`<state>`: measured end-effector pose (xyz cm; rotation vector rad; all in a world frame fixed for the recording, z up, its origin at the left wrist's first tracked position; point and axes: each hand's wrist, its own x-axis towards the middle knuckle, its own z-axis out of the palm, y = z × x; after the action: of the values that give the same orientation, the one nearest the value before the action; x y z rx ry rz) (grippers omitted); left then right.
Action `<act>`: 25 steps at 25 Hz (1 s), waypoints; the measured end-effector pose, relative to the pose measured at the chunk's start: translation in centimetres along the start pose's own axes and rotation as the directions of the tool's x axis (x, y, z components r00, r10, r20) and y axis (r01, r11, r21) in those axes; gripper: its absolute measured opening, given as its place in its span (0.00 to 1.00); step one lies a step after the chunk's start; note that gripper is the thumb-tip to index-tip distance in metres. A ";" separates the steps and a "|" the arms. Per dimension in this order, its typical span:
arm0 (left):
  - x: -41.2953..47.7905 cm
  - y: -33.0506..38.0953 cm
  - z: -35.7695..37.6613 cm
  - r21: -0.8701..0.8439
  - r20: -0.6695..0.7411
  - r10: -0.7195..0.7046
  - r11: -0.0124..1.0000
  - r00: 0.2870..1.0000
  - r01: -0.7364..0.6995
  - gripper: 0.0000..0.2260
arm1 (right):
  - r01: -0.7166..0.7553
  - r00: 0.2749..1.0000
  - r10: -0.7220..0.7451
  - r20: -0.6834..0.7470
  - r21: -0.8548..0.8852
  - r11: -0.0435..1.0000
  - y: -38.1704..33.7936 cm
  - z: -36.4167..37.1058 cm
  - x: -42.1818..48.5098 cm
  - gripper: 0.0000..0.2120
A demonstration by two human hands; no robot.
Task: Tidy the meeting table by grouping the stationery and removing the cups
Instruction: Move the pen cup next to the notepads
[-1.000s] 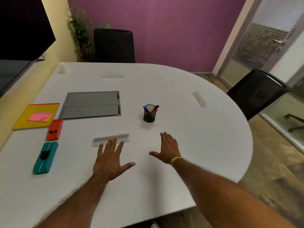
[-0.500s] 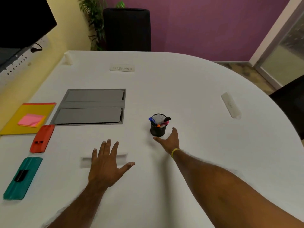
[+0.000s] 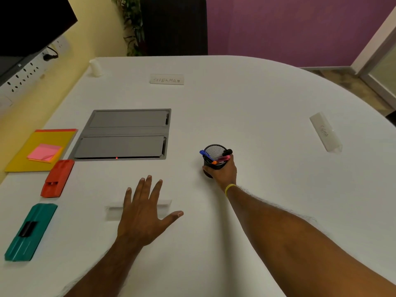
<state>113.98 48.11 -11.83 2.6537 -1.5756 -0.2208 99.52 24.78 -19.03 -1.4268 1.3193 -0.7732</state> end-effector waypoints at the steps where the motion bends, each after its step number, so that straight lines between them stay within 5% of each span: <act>1: -0.1 -0.2 -0.1 -0.008 -0.002 -0.008 1.000 1.000 0.008 0.52 | 0.006 1.000 -0.006 0.000 -0.001 1.000 0.0 -0.1 -0.1 0.32; 12: -9.8 -9.1 -3.0 0.021 -0.018 -0.063 0.998 0.998 0.063 0.52 | 0.081 0.996 -0.081 0.044 -0.013 0.997 -3.7 -1.2 -11.3 0.31; 25: -28.5 -28.1 -8.5 0.075 -0.011 -0.069 0.995 0.998 0.070 0.53 | 0.150 0.985 -0.151 0.088 0.024 0.988 -9.9 8.4 -39.1 0.28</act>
<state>126.23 86.32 -3.81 2.7650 -1.5206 -0.1561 102.64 63.60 -5.57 -1.5430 1.1437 -0.8075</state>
